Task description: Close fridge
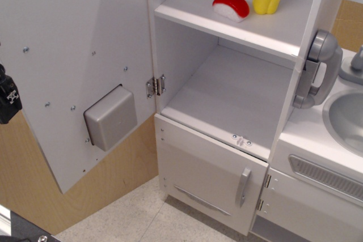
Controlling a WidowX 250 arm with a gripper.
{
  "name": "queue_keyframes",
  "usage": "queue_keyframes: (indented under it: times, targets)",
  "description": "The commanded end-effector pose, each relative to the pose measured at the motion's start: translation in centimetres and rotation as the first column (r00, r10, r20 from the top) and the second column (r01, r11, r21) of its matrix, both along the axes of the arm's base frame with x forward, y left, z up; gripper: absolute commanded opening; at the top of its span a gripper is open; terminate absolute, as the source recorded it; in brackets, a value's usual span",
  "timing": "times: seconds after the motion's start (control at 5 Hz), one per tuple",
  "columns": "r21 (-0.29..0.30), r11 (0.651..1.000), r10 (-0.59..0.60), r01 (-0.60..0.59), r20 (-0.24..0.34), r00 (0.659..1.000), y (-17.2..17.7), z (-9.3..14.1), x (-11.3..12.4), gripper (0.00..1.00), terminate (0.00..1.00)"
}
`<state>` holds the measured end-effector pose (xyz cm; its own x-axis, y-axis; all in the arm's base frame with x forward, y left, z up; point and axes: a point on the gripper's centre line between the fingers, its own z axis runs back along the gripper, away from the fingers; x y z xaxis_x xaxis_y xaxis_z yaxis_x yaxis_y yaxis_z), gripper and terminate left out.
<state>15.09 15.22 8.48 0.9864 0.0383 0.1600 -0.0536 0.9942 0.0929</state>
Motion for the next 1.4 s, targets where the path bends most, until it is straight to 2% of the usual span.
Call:
queue_keyframes:
  times: [0.0, 0.4, 0.8, 1.2]
  targets:
    - [0.000, 1.000, 0.000, 0.000, 0.000, 1.000, 0.0, 0.0, 0.0, 1.00, 0.00]
    - [0.064, 0.998, -0.025, 0.021, 0.061, 0.998, 4.4, 0.3, 1.7, 1.00, 0.00]
    - [0.058, 0.998, -0.041, 0.035, 0.097, 0.994, 7.7, 0.6, 1.6, 1.00, 0.00]
    - [0.026, 0.999, 0.027, -0.027, 0.016, 1.000, 9.6, 0.7, 2.4, 1.00, 0.00]
